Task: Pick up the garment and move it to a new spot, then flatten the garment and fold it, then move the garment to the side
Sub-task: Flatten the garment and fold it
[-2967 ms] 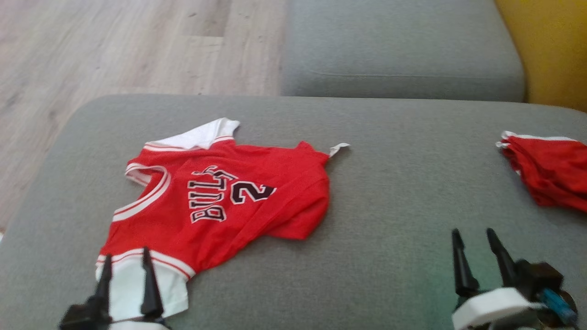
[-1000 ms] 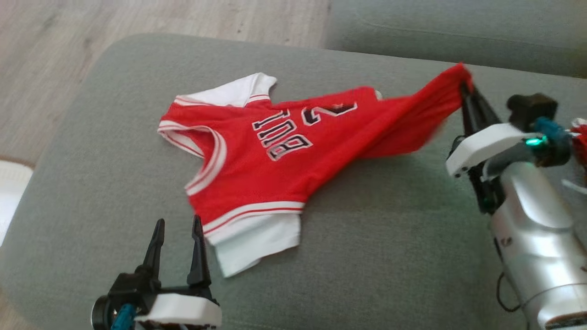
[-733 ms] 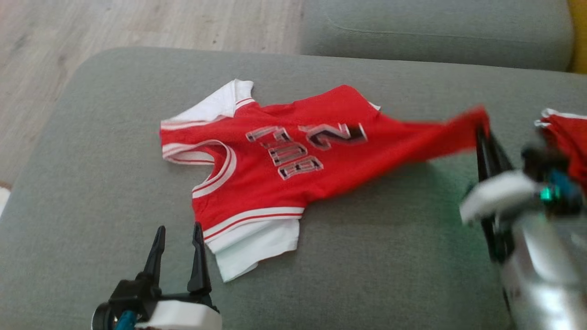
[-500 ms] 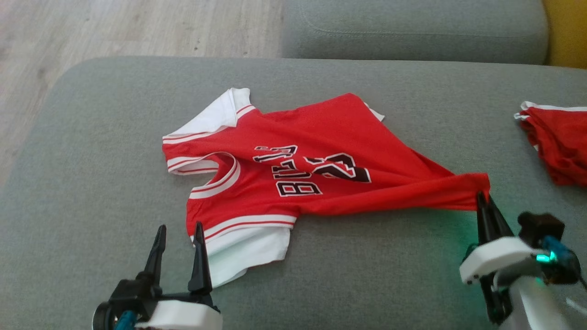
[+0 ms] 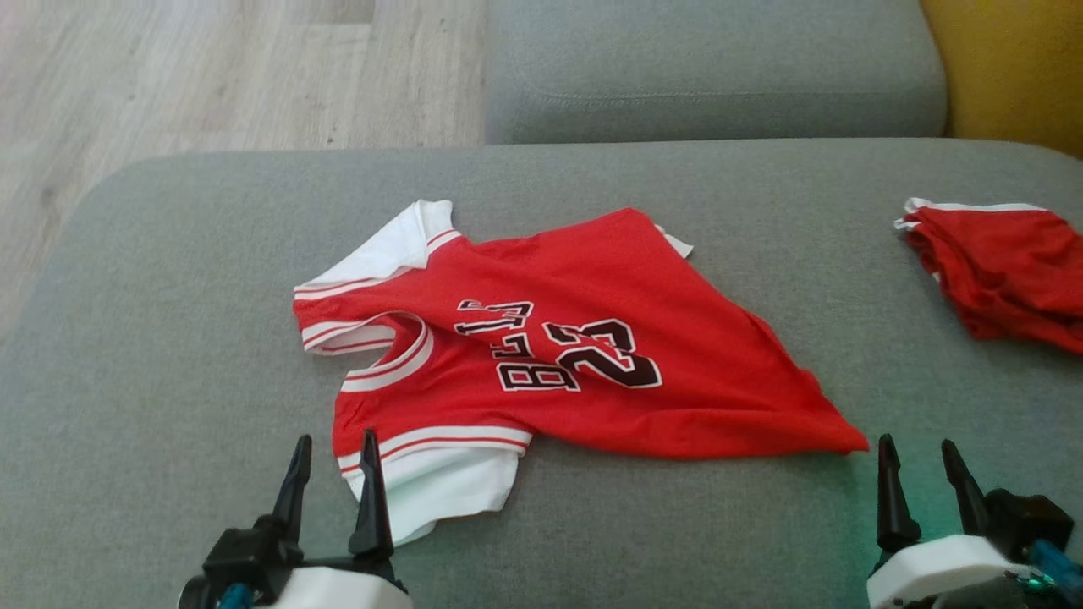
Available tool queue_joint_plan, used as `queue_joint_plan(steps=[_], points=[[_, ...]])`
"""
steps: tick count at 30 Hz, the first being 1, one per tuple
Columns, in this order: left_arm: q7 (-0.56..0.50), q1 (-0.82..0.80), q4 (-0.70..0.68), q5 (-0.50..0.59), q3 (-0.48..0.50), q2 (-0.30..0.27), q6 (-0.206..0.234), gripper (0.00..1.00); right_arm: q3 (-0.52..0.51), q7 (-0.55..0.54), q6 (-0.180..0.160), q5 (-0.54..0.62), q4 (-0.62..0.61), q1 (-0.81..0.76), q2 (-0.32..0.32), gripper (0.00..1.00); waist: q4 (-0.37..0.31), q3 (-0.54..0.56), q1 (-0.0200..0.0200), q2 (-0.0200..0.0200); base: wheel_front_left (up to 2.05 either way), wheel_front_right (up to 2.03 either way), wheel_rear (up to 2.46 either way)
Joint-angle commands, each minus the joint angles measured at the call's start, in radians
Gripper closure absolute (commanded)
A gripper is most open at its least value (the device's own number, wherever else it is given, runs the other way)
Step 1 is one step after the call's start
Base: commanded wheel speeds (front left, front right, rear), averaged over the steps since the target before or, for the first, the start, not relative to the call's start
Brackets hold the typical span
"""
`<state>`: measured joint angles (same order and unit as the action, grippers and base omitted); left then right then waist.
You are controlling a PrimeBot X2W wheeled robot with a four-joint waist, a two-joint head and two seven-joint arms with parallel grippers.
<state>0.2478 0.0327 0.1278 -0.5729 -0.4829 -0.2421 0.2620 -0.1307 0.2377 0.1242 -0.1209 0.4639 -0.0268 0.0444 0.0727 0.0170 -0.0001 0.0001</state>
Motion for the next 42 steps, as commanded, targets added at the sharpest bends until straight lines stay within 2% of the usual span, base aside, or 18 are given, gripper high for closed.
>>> queue_joint_plan(steps=[1, 16, 29, 42], points=[[0.007, -0.027, -0.021, -0.006, 0.036, -0.003, -0.007, 0.0, 0.031, 0.006, 0.007, -0.008, -0.041, 0.027, 0.006, 0.0, -0.005, 0.008, 0.0001, -0.0001, 0.0, 0.0, 0.0], [0.012, -0.011, 0.016, -0.008, 0.038, 0.008, -0.043, 0.0, 0.095, -0.023, 0.007, -0.047, -0.147, 0.0, 0.006, 0.0, -0.008, 0.073, 0.0001, -0.0001, 0.0, 0.0, 0.0], [0.013, 0.001, 0.023, -0.003, 0.031, 0.008, -0.052, 0.0, 0.143, -0.054, 0.007, -0.042, -0.187, -0.022, 0.006, 0.0, 0.01, 0.081, 0.0001, -0.0001, 0.0, 0.0, 0.0], [0.013, -0.02, 0.011, 0.019, 0.009, 0.022, -0.056, 0.0, 0.076, -0.184, 0.007, 0.108, -0.154, 0.156, 0.007, 0.0, 0.126, 0.02, 0.0001, -0.0001, 0.0, 0.0, 0.0]])
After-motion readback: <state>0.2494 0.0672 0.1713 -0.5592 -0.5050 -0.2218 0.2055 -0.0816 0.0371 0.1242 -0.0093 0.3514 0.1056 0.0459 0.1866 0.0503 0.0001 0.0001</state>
